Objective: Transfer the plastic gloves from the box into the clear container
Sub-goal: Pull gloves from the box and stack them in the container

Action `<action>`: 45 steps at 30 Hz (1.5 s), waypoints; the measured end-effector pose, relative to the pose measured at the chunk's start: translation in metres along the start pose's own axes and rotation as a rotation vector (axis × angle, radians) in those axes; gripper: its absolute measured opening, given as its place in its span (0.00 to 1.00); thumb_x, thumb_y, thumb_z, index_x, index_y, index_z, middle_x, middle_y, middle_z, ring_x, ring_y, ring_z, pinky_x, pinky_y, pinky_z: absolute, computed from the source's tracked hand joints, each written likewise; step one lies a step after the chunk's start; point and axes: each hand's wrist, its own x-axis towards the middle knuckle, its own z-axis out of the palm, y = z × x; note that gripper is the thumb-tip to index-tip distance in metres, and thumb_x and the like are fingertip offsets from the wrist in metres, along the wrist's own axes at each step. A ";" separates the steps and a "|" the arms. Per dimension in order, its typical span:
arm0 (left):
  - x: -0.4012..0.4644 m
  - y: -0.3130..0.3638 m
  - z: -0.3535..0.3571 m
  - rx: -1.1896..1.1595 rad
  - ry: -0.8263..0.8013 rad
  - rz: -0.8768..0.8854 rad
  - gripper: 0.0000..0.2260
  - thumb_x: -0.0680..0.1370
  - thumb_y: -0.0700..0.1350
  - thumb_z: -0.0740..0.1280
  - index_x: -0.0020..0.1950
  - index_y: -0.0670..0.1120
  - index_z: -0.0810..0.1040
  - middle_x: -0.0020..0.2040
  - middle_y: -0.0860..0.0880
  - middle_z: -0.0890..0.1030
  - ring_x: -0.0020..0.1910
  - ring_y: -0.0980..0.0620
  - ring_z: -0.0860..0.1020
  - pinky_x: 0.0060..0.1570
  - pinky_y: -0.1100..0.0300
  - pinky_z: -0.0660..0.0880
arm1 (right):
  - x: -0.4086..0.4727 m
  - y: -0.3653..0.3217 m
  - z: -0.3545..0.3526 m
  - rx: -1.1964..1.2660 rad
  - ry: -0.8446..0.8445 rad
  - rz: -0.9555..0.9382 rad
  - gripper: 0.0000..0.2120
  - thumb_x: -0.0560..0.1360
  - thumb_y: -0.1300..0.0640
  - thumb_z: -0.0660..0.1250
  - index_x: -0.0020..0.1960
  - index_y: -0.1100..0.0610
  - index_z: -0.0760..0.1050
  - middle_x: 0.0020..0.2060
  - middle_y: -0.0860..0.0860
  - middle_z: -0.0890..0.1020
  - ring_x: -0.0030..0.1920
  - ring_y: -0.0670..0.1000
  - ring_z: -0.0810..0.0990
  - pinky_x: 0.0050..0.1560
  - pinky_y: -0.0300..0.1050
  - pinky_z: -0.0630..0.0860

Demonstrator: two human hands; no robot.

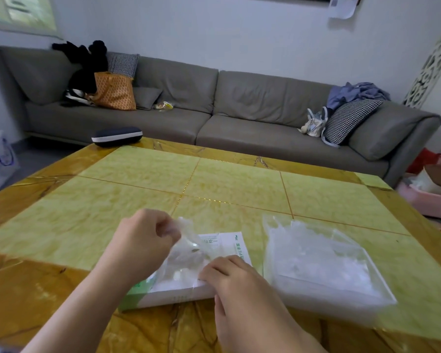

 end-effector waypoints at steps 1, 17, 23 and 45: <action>0.000 0.002 -0.001 -0.068 0.062 0.004 0.11 0.77 0.50 0.73 0.37 0.48 0.80 0.29 0.55 0.79 0.27 0.56 0.75 0.30 0.58 0.72 | 0.000 0.001 0.000 0.009 0.000 -0.002 0.22 0.78 0.62 0.60 0.69 0.48 0.74 0.65 0.39 0.73 0.69 0.44 0.66 0.67 0.37 0.67; -0.027 0.060 0.003 -1.139 -0.075 -0.182 0.15 0.79 0.49 0.69 0.46 0.36 0.82 0.33 0.42 0.79 0.29 0.48 0.76 0.29 0.59 0.78 | -0.006 -0.005 -0.046 1.455 0.297 0.383 0.12 0.80 0.52 0.70 0.55 0.61 0.82 0.51 0.60 0.87 0.53 0.58 0.87 0.55 0.53 0.83; -0.023 0.060 0.008 -1.127 -0.036 -0.280 0.17 0.74 0.55 0.70 0.44 0.40 0.83 0.38 0.41 0.83 0.36 0.44 0.81 0.37 0.49 0.80 | -0.015 0.020 -0.067 1.284 0.596 0.491 0.06 0.83 0.65 0.66 0.47 0.66 0.76 0.32 0.59 0.76 0.27 0.53 0.73 0.23 0.44 0.71; -0.066 0.147 0.065 -0.363 0.388 0.409 0.06 0.76 0.50 0.72 0.49 0.53 0.77 0.40 0.54 0.79 0.39 0.54 0.77 0.39 0.63 0.73 | -0.087 0.154 -0.126 0.918 0.593 0.773 0.04 0.79 0.67 0.68 0.46 0.66 0.80 0.33 0.55 0.81 0.27 0.50 0.77 0.26 0.43 0.71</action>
